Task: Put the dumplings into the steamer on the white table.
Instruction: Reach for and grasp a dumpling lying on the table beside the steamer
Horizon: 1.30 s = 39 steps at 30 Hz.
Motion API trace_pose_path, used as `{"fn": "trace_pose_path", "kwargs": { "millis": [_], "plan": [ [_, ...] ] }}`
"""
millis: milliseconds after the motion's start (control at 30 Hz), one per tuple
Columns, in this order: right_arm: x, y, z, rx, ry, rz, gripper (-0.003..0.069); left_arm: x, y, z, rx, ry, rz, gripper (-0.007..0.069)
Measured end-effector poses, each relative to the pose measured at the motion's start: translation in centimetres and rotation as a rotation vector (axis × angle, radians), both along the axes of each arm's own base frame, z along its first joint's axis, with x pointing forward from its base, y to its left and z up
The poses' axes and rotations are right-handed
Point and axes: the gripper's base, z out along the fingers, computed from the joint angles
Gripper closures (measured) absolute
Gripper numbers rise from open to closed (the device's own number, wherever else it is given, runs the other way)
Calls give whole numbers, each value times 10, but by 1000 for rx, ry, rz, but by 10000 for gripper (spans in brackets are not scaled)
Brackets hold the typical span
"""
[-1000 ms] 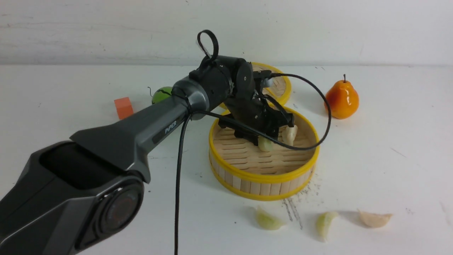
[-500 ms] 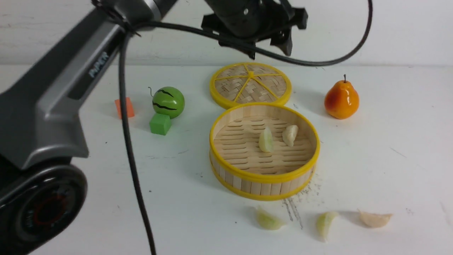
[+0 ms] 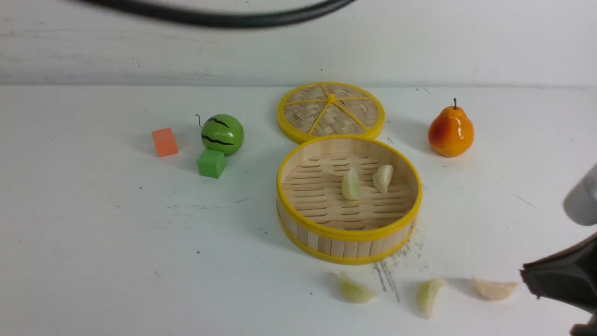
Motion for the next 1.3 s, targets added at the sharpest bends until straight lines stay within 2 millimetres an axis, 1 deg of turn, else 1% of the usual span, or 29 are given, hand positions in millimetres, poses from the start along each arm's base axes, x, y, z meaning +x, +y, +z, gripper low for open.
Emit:
{"fn": "trace_pose_path", "kwargs": {
  "millis": [100, 133, 167, 233, 267, 300, 333, 367, 400, 433, 467, 500, 567, 667, 767, 833, 933, 967, 1000, 1067, 1133, 1167, 1267, 1300],
  "plan": [
    [10, 10, -3, 6, 41, 52, 679, -31, 23, -21, 31, 54, 12, 627],
    [12, 11, -4, 5, 50, 59, 678, -36, 26, -24, 34, 64, 14, 635],
    [18, 17, -8, 3, 88, 83, 677, -61, 44, -44, 48, 102, 23, 638],
    [24, 21, -11, -9, 122, 107, 676, -87, 62, -60, 29, 110, 41, 638],
    [28, 25, -13, -21, 147, 123, 675, -100, 71, -76, 18, 120, 55, 638],
    [29, 27, -14, -28, 159, 132, 674, -108, 77, -83, 4, 115, 63, 638],
    [33, 30, -15, -43, 177, 148, 673, -119, 85, -94, -21, 108, 74, 638],
    [36, 36, -16, -62, 192, 170, 673, -133, 94, -107, -50, 96, 84, 638],
    [40, 41, -17, -81, 199, 191, 671, -145, 102, -116, -90, 73, 93, 638],
    [45, 47, -18, -112, 201, 217, 670, -152, 108, -126, -113, 67, 102, 638],
    [45, 47, -18, -117, 199, 217, 670, -152, 107, -129, -112, 74, 105, 638],
    [53, 56, -22, -167, 196, 246, 667, -160, 113, -143, -134, 74, 116, 638],
    [65, 67, -29, -221, 185, 268, 659, -166, 117, -157, -139, 87, 125, 638],
    [84, 82, -49, -284, 204, 282, 628, -170, 119, -169, -130, 111, 131, 638],
    [102, 94, -70, -316, 255, 288, 544, -170, 118, -173, -129, 132, 129, 638],
    [115, 103, -86, -337, 290, 290, 445, -171, 117, -174, -140, 147, 122, 638],
    [131, 113, -104, -351, 316, 288, 296, -172, 116, -174, -152, 156, 116, 638],
    [134, 115, -108, -353, 319, 288, 278, -172, 116, -174, -152, 156, 115, 638],
    [141, 120, -114, -353, 320, 285, 228, -172, 116, -174, -151, 156, 113, 638],
    [150, 126, -121, -349, 309, 279, 167, -172, 116, -175, -147, 155, 110, 638],
    [159, 132, -129, -346, 304, 275, 127, -172, 116, -175, -145, 154, 109, 638],
    [162, 134, -134, -346, 309, 273, 118, -172, 116, -175, -144, 154, 107, 638],
    [169, 140, -143, -340, 323, 269, 111, -172, 116, -175, -131, 146, 96, 638],
    [173, 142, -149, -342, 328, 268, 117, -172, 116, -175, -119, 140, 87, 638]
  ]
}}
